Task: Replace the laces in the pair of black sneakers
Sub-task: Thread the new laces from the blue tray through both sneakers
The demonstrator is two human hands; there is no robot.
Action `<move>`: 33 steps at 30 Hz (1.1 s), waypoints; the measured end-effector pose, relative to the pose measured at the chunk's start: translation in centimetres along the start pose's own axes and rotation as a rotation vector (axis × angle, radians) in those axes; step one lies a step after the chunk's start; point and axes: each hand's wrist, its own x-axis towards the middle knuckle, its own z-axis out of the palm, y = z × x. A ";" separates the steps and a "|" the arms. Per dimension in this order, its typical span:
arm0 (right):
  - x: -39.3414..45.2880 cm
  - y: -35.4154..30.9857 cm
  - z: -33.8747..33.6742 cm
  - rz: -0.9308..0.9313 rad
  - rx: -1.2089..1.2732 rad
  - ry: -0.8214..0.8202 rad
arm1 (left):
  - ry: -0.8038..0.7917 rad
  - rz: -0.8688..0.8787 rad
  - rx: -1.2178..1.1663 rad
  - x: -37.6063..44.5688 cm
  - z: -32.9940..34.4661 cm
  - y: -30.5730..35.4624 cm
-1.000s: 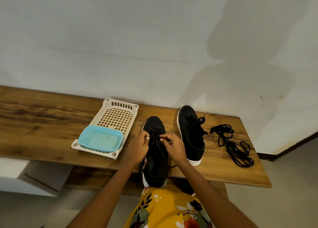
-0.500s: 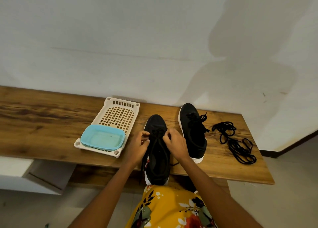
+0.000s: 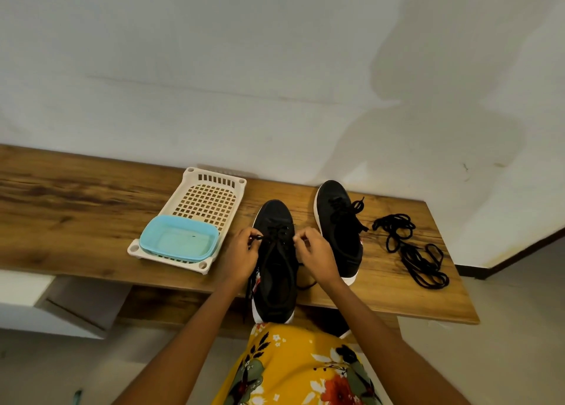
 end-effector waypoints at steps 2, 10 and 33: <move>-0.4 0.1 0.0 0.072 0.108 0.041 | 0.027 -0.084 -0.124 -0.3 -0.1 0.0; -1.6 0.1 -0.1 -0.064 0.092 -0.029 | -0.059 0.137 -0.051 -1.4 -0.4 0.4; -2.0 -0.1 -0.4 0.032 0.229 -0.095 | -0.059 0.054 -0.081 -1.1 -0.9 1.0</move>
